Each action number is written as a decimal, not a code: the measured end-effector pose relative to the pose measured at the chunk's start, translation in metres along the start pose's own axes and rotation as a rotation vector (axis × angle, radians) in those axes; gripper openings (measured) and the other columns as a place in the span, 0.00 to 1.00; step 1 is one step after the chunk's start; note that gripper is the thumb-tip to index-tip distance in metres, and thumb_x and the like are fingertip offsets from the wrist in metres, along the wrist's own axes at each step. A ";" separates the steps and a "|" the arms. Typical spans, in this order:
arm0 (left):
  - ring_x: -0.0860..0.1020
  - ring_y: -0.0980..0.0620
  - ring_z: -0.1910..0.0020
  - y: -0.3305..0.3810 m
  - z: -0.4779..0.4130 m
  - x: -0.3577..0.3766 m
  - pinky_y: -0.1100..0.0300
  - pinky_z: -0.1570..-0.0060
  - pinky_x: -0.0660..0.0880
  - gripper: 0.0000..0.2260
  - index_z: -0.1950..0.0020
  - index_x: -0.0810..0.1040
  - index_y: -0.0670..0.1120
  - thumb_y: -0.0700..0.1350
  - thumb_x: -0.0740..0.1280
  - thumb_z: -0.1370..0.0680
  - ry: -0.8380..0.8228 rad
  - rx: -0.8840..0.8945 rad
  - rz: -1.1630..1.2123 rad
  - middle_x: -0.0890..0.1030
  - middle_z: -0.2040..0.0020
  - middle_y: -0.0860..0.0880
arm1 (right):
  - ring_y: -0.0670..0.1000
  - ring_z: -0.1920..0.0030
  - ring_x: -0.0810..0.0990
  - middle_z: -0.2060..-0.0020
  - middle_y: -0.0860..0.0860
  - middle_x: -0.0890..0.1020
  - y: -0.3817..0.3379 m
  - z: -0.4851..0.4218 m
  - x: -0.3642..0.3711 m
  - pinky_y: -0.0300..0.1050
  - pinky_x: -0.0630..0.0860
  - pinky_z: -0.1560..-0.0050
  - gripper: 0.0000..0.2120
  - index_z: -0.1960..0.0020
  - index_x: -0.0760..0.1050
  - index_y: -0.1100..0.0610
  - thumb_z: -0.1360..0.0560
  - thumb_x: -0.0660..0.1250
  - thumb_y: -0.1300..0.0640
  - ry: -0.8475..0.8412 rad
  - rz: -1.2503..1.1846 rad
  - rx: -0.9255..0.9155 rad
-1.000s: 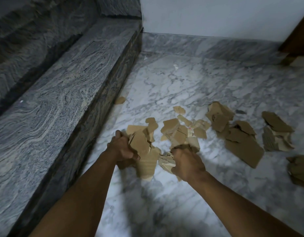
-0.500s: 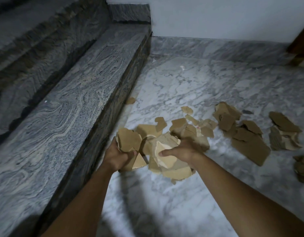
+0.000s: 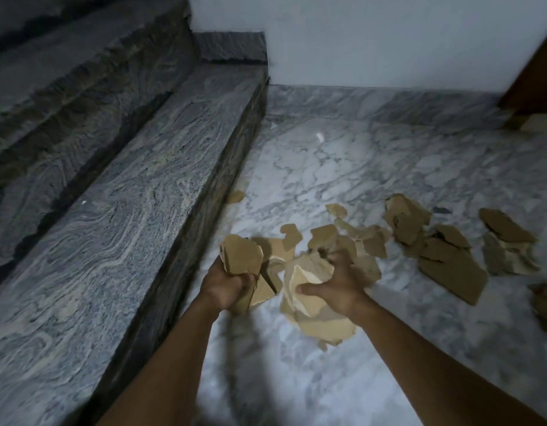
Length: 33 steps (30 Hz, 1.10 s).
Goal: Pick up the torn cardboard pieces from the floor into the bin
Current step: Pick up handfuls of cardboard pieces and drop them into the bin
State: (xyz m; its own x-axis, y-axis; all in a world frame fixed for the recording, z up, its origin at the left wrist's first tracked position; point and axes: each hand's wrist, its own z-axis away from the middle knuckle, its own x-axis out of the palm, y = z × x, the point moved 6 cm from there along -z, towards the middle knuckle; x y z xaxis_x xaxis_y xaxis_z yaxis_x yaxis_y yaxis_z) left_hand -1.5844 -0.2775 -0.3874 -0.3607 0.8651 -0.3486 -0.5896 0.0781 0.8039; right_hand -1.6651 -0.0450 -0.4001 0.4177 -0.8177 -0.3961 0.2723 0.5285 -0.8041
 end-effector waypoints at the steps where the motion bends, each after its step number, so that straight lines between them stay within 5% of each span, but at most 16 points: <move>1: 0.79 0.47 0.47 0.013 0.000 0.010 0.58 0.51 0.75 0.22 0.33 0.74 0.46 0.34 0.72 0.26 -0.058 0.020 0.025 0.81 0.44 0.47 | 0.49 0.37 0.72 0.41 0.44 0.70 -0.007 0.002 -0.020 0.41 0.68 0.45 0.43 0.29 0.65 0.53 0.38 0.84 0.55 0.023 -0.115 0.029; 4: 0.81 0.50 0.50 0.056 0.009 0.050 0.59 0.58 0.76 0.20 0.34 0.73 0.49 0.36 0.69 0.24 -0.254 0.067 0.087 0.82 0.44 0.47 | 0.47 0.44 0.77 0.44 0.43 0.77 -0.030 0.004 -0.077 0.43 0.76 0.45 0.39 0.32 0.72 0.53 0.38 0.84 0.52 0.059 -0.403 0.082; 10: 0.82 0.35 0.48 0.147 0.066 0.139 0.41 0.46 0.77 0.18 0.40 0.80 0.44 0.44 0.65 0.29 -0.607 0.030 0.131 0.84 0.46 0.38 | 0.55 0.46 0.83 0.47 0.52 0.85 -0.041 0.048 -0.154 0.56 0.80 0.41 0.27 0.39 0.80 0.53 0.35 0.80 0.46 0.168 -0.639 0.139; 13: 0.80 0.40 0.62 0.184 0.102 0.172 0.54 0.63 0.77 0.11 0.55 0.82 0.42 0.43 0.61 0.25 -0.669 0.047 0.115 0.82 0.59 0.39 | 0.54 0.53 0.82 0.52 0.54 0.84 -0.038 0.088 -0.192 0.51 0.80 0.53 0.12 0.45 0.81 0.55 0.26 0.73 0.52 0.262 -0.802 0.093; 16: 0.74 0.49 0.74 0.214 0.144 0.214 0.65 0.75 0.69 0.15 0.69 0.74 0.46 0.41 0.57 0.23 -0.817 0.077 0.063 0.76 0.71 0.46 | 0.57 0.53 0.83 0.50 0.57 0.83 -0.022 0.133 -0.235 0.50 0.80 0.56 0.13 0.42 0.78 0.56 0.25 0.70 0.52 0.390 -0.886 0.058; 21: 0.81 0.40 0.55 0.243 0.232 0.300 0.56 0.61 0.77 0.16 0.49 0.79 0.38 0.50 0.58 0.19 -1.075 0.254 -0.075 0.83 0.56 0.39 | 0.61 0.42 0.83 0.41 0.59 0.83 0.028 0.231 -0.306 0.62 0.81 0.46 0.23 0.34 0.77 0.56 0.26 0.73 0.46 0.652 -0.946 -0.038; 25: 0.82 0.46 0.52 0.246 0.335 0.364 0.61 0.63 0.79 0.21 0.32 0.72 0.42 0.54 0.59 0.18 -1.258 0.342 -0.210 0.83 0.46 0.42 | 0.58 0.44 0.84 0.42 0.55 0.84 0.067 0.331 -0.351 0.61 0.82 0.47 0.27 0.35 0.77 0.51 0.28 0.70 0.36 0.889 -0.887 0.058; 27: 0.82 0.47 0.49 0.247 0.398 0.389 0.59 0.59 0.80 0.20 0.31 0.71 0.43 0.55 0.59 0.18 -1.338 0.393 -0.261 0.82 0.41 0.42 | 0.58 0.45 0.84 0.41 0.55 0.83 0.090 0.384 -0.376 0.61 0.83 0.49 0.36 0.34 0.76 0.50 0.35 0.72 0.32 0.955 -0.867 0.108; 30: 0.83 0.47 0.56 0.243 0.501 0.432 0.57 0.62 0.82 0.13 0.40 0.77 0.43 0.47 0.57 0.16 -1.470 0.487 -0.305 0.83 0.49 0.43 | 0.58 0.44 0.83 0.39 0.55 0.79 0.133 0.472 -0.423 0.56 0.84 0.55 0.44 0.30 0.70 0.53 0.42 0.70 0.35 1.061 -0.903 0.158; 33: 0.83 0.49 0.59 0.230 0.603 0.478 0.60 0.67 0.80 0.15 0.40 0.77 0.43 0.48 0.55 0.15 -1.517 0.558 -0.360 0.84 0.54 0.46 | 0.52 0.52 0.85 0.38 0.54 0.78 0.171 0.571 -0.467 0.53 0.83 0.60 0.33 0.31 0.67 0.52 0.31 0.70 0.41 1.153 -0.946 0.197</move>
State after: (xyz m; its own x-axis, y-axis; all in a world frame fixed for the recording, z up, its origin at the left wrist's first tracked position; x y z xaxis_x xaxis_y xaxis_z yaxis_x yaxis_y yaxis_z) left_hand -1.4569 0.4526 -0.0786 0.9135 0.4030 -0.0556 -0.0449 0.2358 0.9708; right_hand -1.3184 0.5577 -0.0994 -0.8402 -0.5418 0.0234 0.1919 -0.3374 -0.9216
